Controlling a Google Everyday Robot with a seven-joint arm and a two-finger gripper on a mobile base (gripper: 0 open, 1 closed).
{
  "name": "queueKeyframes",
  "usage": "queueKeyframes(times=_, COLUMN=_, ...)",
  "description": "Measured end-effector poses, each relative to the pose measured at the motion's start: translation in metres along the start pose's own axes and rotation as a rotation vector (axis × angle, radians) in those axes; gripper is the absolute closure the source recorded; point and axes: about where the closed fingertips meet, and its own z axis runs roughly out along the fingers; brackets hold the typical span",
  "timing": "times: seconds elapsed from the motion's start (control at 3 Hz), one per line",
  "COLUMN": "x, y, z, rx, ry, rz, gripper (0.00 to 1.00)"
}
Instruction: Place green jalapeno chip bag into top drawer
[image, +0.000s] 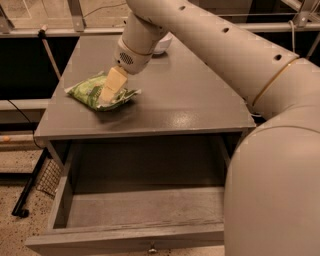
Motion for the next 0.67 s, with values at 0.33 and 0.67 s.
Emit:
queueKeyframes(times=0.33, x=-0.002, y=-0.006, z=0.017, rx=-0.024, ry=-0.014, rz=0.032, gripper=0.16)
queueKeyframes(times=0.67, x=-0.004, y=-0.007, z=0.030, rx=-0.046, ry=-0.012, rz=0.047, gripper=0.34)
